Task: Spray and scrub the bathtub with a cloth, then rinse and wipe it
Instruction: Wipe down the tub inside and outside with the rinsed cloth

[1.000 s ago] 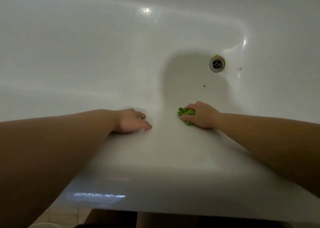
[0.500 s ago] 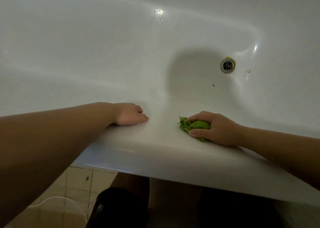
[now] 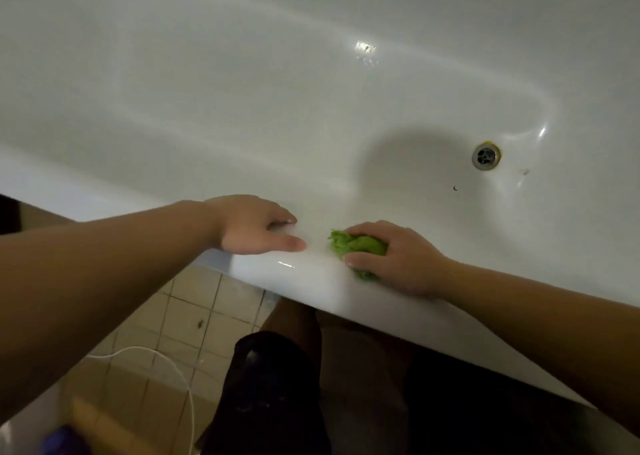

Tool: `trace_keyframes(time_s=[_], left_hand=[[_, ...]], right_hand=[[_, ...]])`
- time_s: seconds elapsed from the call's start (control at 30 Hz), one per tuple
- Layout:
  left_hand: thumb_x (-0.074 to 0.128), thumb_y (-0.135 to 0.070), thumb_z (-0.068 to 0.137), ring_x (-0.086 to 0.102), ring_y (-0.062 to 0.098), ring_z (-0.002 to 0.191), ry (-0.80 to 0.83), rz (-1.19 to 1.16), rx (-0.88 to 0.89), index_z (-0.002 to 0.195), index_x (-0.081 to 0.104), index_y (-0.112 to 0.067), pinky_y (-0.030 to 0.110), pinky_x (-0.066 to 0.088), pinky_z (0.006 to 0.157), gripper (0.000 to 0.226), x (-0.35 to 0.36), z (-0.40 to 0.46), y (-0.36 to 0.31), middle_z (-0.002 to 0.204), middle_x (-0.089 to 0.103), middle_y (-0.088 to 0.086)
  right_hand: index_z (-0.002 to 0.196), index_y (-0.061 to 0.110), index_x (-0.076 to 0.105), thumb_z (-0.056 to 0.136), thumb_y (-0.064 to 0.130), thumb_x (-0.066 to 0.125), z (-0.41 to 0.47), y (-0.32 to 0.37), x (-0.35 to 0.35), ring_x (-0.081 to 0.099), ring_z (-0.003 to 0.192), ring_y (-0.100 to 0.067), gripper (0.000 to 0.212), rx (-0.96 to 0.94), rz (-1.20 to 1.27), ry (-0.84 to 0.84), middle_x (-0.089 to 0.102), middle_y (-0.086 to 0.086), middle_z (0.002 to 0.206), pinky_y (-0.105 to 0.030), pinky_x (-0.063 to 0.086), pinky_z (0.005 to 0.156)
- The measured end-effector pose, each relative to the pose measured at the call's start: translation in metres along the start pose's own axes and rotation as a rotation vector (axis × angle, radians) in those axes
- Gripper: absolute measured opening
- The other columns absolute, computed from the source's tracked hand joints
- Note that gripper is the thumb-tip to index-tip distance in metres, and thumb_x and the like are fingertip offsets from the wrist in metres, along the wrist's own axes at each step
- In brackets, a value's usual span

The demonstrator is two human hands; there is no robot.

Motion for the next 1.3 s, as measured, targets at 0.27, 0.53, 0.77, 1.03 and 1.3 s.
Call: trace_keyframes(time_s=[0.27, 0.53, 0.77, 1.03, 1.3], left_hand=[[0.01, -0.103, 0.071, 0.059, 0.014, 0.123, -0.34, 0.256, 0.142, 0.146, 0.053, -0.032, 0.038, 0.051, 0.099, 0.112, -0.01, -0.024, 0.011, 0.142, 0.059, -0.014], [0.02, -0.1, 0.077, 0.069, 0.02, 0.112, -0.691, 0.285, 0.273, 0.133, 0.069, -0.023, 0.041, 0.058, 0.082, 0.107, -0.013, -0.048, 0.02, 0.126, 0.072, -0.008], [0.032, -0.089, 0.087, 0.075, 0.025, 0.098, -0.854, 0.307, 0.409, 0.121, 0.075, -0.013, 0.042, 0.062, 0.073, 0.094, -0.017, -0.064, 0.017, 0.112, 0.077, 0.0], [0.039, -0.084, 0.089, 0.075, 0.029, 0.088, -0.852, 0.289, 0.442, 0.117, 0.076, -0.01, 0.044, 0.061, 0.067, 0.088, -0.016, -0.063, 0.015, 0.102, 0.078, 0.003], [0.041, -0.083, 0.09, 0.074, 0.028, 0.084, -0.85, 0.284, 0.444, 0.114, 0.076, -0.011, 0.043, 0.059, 0.066, 0.084, -0.016, -0.064, 0.017, 0.096, 0.077, 0.002]], right_hand=[[0.139, 0.039, 0.059, 0.094, 0.058, 0.064, 0.028, -0.085, -0.012, 0.055, 0.124, -0.018, 0.049, 0.218, -0.105, 0.013, 0.06, 0.005, 0.142, -0.027, 0.036, 0.1], [0.132, 0.03, 0.059, 0.098, 0.052, 0.054, 0.117, -0.035, 0.027, 0.054, 0.11, -0.023, 0.041, 0.238, -0.143, 0.014, 0.062, -0.002, 0.134, -0.033, 0.04, 0.093], [0.145, 0.054, 0.047, 0.093, 0.069, 0.056, 0.067, -0.072, 0.004, 0.056, 0.125, -0.017, 0.055, 0.197, -0.051, 0.039, 0.059, 0.012, 0.139, -0.026, 0.038, 0.101], [0.15, 0.023, 0.046, 0.088, 0.074, 0.06, 0.166, -0.118, 0.018, 0.052, 0.133, -0.034, 0.081, 0.488, -0.048, -0.05, 0.053, -0.009, 0.149, -0.037, 0.039, 0.109], [0.13, 0.032, 0.067, 0.085, 0.066, 0.071, 0.183, -0.049, 0.041, 0.061, 0.118, -0.022, 0.056, 0.201, 0.037, -0.009, 0.066, 0.003, 0.129, -0.037, 0.046, 0.107]])
Point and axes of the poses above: each hand's wrist, its own z-axis towards the middle knuckle, its own x-axis out of the palm, y = z × x, the point moved 10 cm from there along z, towards the middle knuckle
